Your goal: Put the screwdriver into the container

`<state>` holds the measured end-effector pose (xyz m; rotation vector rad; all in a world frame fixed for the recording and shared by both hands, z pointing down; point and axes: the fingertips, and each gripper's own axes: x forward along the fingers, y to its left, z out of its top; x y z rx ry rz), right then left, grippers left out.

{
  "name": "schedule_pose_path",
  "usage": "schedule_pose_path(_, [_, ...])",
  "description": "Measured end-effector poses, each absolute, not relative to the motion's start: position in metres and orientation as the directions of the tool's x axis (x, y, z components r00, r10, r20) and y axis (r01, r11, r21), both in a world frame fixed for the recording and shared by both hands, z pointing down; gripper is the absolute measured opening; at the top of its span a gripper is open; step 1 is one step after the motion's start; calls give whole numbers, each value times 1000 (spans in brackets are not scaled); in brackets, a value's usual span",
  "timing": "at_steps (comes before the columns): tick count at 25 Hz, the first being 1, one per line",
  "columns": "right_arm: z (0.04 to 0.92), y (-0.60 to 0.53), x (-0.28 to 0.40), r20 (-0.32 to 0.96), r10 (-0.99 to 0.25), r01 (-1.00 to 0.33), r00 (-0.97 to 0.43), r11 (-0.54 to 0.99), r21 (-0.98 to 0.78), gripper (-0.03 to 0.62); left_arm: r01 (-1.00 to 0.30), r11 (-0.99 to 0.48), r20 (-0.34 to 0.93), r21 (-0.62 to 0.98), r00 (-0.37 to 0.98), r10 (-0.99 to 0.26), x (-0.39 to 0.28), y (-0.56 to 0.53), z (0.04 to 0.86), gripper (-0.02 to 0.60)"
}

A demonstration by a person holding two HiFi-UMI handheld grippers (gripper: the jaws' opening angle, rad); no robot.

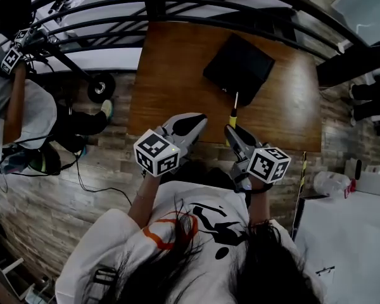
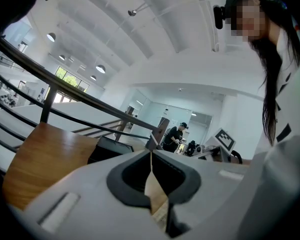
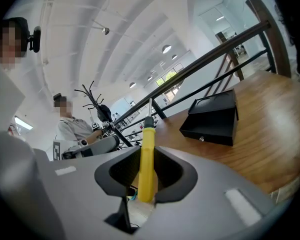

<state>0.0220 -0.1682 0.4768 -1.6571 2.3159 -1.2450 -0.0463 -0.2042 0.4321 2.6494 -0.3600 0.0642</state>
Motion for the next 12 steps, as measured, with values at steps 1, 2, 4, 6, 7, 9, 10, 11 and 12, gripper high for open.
schedule_pose_path(1, [476,-171,27,400,-813,-783,-423,106,-612,103,-262,-859,108,439,965,-239,-45,-206,433,2])
schedule_pose_path(2, [477,-173,32,398,-817,-786,-416,103,-610,103,-261,-860,111,438,965,-237,-43,-206,435,2])
schedule_pose_path(4, [477,-177,43,399,-823,-791,-405,97,-604,103,-260,-860,113,439,966,-235,-39,-205,437,1])
schedule_pose_path(6, [477,-181,55,400,-824,-797,-400,97,-596,103,-262,-860,112,438,965,-237,-34,-204,436,0])
schedule_pose_path(7, [477,-184,60,401,-824,-799,-401,100,-593,103,-265,-860,112,436,964,-240,-31,-204,436,2])
schedule_pose_path(9, [477,-188,72,401,-821,-801,-407,110,-588,103,-276,-860,112,429,961,-252,-24,-205,434,2])
schedule_pose_path(10, [478,-191,78,403,-817,-801,-412,114,-588,103,-283,-859,113,427,959,-260,-19,-206,434,2])
schedule_pose_path(11, [479,-193,85,407,-813,-801,-416,117,-587,103,-290,-858,114,425,957,-268,-14,-208,434,0])
schedule_pose_path(12, [481,-196,93,412,-808,-802,-421,120,-585,103,-298,-856,114,423,954,-276,-8,-210,433,2])
